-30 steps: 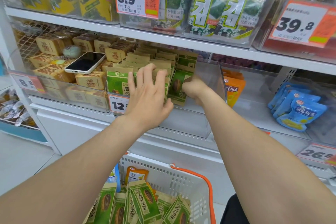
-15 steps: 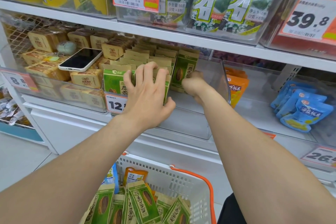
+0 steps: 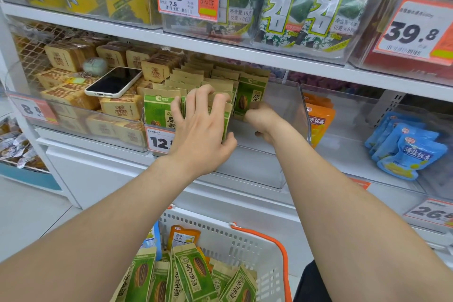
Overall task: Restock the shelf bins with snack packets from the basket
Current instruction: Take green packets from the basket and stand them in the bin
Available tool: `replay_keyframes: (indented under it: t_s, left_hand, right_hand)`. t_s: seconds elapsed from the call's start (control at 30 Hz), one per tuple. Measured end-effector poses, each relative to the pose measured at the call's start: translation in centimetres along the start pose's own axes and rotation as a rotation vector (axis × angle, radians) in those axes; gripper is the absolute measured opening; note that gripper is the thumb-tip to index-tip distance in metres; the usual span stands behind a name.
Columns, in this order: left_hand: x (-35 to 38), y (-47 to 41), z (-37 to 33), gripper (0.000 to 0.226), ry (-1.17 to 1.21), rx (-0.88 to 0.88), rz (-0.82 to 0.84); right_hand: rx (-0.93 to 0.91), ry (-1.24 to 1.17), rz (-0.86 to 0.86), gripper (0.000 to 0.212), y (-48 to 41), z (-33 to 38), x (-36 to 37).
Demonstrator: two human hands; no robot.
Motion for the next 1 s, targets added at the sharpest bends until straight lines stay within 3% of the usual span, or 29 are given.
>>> replay_keyframes:
  t_s: [0.2,0.3,0.5,0.57,0.63,0.73,0.8,0.9,1.0]
  left_hand:
    - [-0.7,0.3,-0.2,0.07,0.029,-0.001,-0.016]
    - [-1.2,0.5,-0.1,0.068,0.053,0.001,-0.041]
    - [-2.9,1.2,0.9,0.026,0.119,0.173,-0.241]
    - [-3.4,2.0,1.4,0.017,0.16,0.121,-0.166]
    - [-3.4,2.9,2.3,0.017,0.111,-0.009,0.034]
    - [-2.7,4.5,4.3,0.024,-0.059,-0.084,0.481]
    - [-2.2,5.9,5.7,0.023,-0.145,-0.087,0.8]
    - [-1.4,7.7,7.1,0.03,-0.215,-0.102,1.083]
    - [-1.0,8.6,8.1,0.035,-0.236,-0.113,1.184]
  right_hand:
    - [0.012,-0.006,-0.081,0.036,1.0,0.6,-0.3]
    - [-0.034,0.097,-0.211,0.015,2.8,2.1,-0.4]
    - [-0.317,0.143,-0.369,0.028,8.5,4.4,0.9]
    - [-0.488,0.258,-0.452,0.03,10.9,4.5,1.5]
    - [-0.671,0.415,-0.441,0.03,12.8,4.5,2.4]
    - [-0.831,0.669,-0.161,0.03,14.5,4.1,4.5]
    - [-0.786,0.831,0.126,0.031,15.4,3.5,6.1]
    - [-0.48,1.0,0.582,0.024,16.0,1.8,8.3]
    - [-0.165,1.108,0.869,0.024,15.5,-0.2,10.5]
Point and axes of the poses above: each hand's wrist, its own y-axis away from the middle knuckle, its own x-axis out of the palm, z = x × y, the point moved 1 cm from there along -y, towards the middle knuckle, and after that the axes turned 7 degrees about z, right-handed, at the moved point
